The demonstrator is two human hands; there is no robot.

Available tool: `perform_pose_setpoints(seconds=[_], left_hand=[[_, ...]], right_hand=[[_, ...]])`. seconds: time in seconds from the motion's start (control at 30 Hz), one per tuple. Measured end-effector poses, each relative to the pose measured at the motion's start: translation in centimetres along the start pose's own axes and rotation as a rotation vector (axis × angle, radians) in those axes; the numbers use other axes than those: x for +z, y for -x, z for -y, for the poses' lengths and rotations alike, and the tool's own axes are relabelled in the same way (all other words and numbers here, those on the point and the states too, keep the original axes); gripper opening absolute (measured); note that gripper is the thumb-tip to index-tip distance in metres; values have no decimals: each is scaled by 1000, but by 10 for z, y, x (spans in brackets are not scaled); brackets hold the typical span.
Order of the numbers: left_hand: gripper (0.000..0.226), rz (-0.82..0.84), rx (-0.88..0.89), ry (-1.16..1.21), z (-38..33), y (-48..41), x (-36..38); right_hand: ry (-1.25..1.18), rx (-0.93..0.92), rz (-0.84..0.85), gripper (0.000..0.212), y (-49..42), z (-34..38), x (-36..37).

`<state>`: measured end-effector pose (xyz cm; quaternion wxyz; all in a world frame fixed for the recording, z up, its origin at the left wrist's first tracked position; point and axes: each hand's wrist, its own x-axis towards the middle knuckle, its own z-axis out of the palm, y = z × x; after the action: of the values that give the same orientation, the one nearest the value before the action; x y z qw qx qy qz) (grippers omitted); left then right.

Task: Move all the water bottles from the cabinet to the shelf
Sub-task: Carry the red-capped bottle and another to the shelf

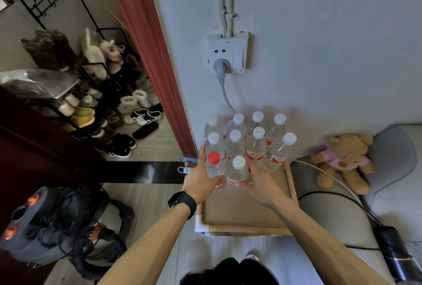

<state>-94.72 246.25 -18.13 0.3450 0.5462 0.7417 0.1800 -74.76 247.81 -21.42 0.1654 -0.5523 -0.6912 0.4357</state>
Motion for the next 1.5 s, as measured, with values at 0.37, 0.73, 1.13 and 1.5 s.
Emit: perform_pose_setpoints(seconds=[0.37,0.73,1.13,1.5], left_hand=[[101,-31,3,81,3,2,7],[107,50,112,31,-2,4,-3],[116,-235,422,-271,5,5,-1],[79,-29,652,-683,-44,-18,-10]], right_hand=[[14,-9,20,67,-2,-5,-2],[8,22,24,80,-10,-3,-3],[-45,-12,-9,86,5,0,-9],[134,236,-596,75,10,-13,-113]])
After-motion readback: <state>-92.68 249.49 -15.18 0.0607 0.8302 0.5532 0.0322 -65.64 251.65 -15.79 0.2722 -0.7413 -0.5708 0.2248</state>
